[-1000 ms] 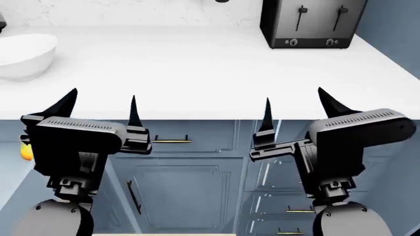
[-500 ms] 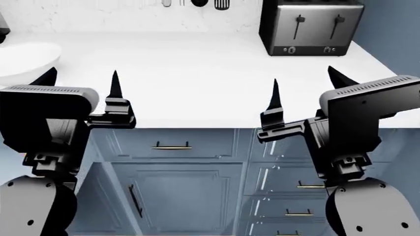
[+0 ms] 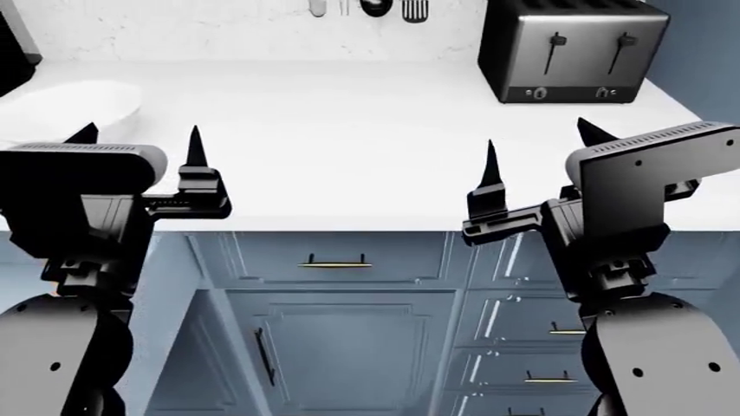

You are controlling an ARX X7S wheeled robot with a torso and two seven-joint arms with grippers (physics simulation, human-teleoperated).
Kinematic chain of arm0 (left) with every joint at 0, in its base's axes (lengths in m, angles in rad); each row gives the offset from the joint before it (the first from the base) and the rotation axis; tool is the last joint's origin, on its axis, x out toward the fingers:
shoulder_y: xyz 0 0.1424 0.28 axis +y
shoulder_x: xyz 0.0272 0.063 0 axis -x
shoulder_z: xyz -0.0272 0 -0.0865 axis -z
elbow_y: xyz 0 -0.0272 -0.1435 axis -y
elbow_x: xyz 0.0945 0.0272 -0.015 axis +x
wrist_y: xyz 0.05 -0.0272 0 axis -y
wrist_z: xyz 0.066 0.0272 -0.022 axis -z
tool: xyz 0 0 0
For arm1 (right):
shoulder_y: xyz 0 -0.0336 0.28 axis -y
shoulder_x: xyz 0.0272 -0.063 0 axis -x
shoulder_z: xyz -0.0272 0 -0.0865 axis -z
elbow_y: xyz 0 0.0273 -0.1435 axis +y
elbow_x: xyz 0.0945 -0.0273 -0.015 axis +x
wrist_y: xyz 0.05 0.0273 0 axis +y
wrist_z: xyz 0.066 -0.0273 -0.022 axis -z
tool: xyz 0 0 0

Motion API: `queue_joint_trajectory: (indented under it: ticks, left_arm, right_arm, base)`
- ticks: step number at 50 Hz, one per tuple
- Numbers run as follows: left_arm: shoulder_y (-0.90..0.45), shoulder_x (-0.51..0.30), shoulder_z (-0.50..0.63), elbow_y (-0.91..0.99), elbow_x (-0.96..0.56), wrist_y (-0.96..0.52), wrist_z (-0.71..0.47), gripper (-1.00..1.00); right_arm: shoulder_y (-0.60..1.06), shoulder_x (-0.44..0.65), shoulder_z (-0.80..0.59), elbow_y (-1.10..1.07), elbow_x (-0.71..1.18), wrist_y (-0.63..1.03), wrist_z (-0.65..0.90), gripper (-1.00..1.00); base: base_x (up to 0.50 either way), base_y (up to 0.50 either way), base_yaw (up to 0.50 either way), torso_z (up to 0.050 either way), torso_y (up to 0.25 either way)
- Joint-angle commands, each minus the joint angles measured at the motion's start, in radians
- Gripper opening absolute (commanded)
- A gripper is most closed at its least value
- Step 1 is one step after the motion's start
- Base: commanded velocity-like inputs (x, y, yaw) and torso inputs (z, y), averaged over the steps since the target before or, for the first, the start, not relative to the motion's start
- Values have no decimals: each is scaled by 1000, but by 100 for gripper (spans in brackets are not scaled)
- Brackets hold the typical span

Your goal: Place the bar in the bowl and close the drawer.

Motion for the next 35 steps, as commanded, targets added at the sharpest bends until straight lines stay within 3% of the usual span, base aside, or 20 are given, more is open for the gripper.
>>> queue_joint_trajectory:
  ticks: [1, 7, 35]
  left_arm:
    - [9, -9, -6, -5, -4, 6, -4, 100]
    - [9, -12, -7, -6, 0, 11, -13, 100]
    - [32, -32, 1, -4, -1, 21, -30, 100]
  right_arm:
    - [-5, 3, 11, -3, 12, 5, -5, 100]
    - [-5, 4, 7, -6, 15, 8, -3, 100]
    - [-5, 10, 0, -21, 30, 13, 1, 100]
  base:
    - [0, 387, 0, 50, 0]
    - [0, 388, 0, 41, 0]
    - [0, 471, 0, 0, 0]
